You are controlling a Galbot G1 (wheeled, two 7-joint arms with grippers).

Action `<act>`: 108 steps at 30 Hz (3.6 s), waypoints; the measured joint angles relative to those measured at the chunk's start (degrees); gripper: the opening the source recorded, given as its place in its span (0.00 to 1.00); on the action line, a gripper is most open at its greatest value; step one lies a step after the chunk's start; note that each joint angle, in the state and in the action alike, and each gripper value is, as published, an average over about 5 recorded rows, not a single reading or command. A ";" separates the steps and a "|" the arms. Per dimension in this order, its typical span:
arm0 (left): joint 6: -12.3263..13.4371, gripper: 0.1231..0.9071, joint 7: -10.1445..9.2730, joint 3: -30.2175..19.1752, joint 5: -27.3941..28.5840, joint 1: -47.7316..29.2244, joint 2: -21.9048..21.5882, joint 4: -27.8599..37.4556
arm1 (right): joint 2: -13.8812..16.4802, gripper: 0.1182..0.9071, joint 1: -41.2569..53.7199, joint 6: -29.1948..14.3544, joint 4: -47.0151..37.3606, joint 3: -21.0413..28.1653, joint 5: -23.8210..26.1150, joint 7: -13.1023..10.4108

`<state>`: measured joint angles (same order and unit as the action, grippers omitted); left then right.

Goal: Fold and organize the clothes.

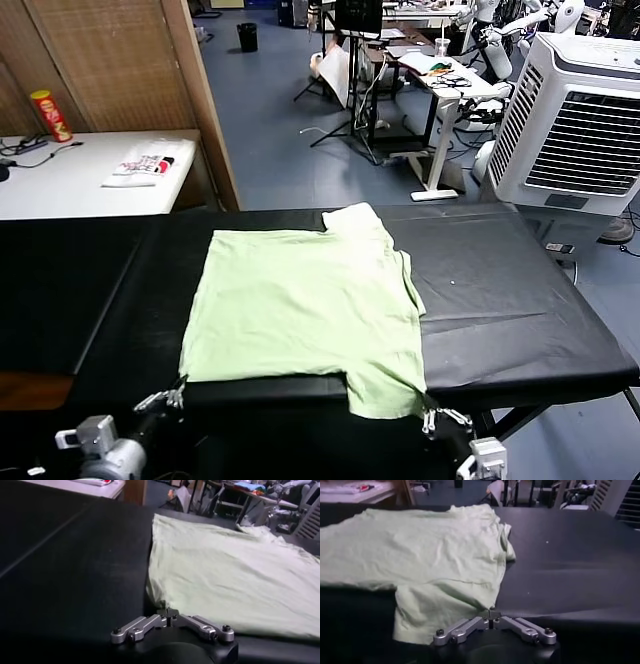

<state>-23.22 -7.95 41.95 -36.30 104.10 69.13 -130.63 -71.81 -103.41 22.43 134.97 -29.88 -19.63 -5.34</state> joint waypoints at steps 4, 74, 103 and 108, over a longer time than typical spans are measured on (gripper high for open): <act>2.24 0.00 0.34 -0.98 2.88 -2.91 1.00 0.61 | 1.82 0.00 6.88 -3.56 -5.59 0.55 -2.66 1.76; 2.50 0.05 1.36 -4.42 4.55 -23.94 0.54 23.21 | 7.69 0.02 27.39 3.45 -22.04 8.75 0.76 3.06; -2.77 0.40 -1.86 0.35 13.30 -3.00 0.22 3.26 | 12.69 0.82 6.92 5.99 -5.04 0.43 1.34 5.81; -3.64 0.73 -2.69 1.47 12.99 -2.59 -0.31 1.36 | 13.90 0.86 7.14 6.80 -2.46 -2.62 -2.88 4.81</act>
<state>-26.86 -10.64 43.43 -23.31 101.52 68.82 -129.27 -57.91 -96.28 29.23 132.52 -32.49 -22.52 -0.53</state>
